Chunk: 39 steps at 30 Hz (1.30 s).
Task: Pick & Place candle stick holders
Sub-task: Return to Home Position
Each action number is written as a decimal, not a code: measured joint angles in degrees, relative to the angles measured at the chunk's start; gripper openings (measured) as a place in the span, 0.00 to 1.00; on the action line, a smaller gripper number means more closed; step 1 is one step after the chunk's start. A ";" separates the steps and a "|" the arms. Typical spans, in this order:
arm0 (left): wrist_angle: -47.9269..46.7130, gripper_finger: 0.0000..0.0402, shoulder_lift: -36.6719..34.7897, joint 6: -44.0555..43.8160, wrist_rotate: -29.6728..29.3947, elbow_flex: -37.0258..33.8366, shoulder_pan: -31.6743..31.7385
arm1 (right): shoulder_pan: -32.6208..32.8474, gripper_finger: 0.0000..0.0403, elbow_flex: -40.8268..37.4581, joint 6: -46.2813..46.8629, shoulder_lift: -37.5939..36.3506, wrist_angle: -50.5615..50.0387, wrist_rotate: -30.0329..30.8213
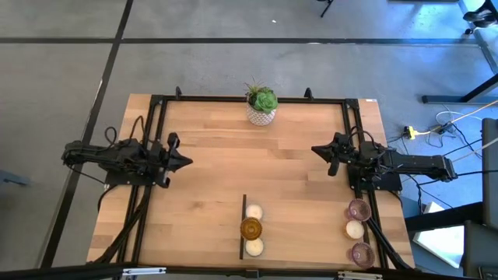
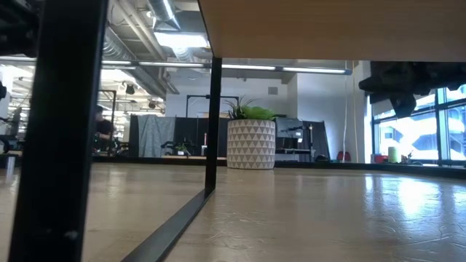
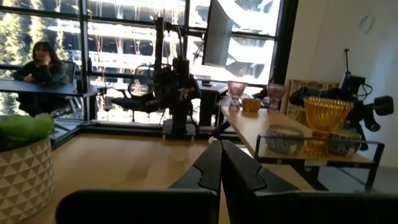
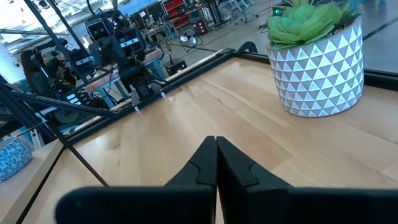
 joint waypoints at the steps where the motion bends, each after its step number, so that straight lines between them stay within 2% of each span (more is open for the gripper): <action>1: -0.67 0.01 0.00 0.04 0.22 0.00 0.00 | 0.02 0.00 0.00 0.00 -0.01 0.00 0.00; 22: -12.84 0.01 -0.02 -0.33 -0.73 0.00 0.00 | 0.00 0.00 0.00 0.00 0.01 0.00 0.00; 39: -13.02 0.01 0.11 -5.98 -0.17 0.02 0.00 | 0.02 0.00 0.02 0.00 0.01 0.02 0.02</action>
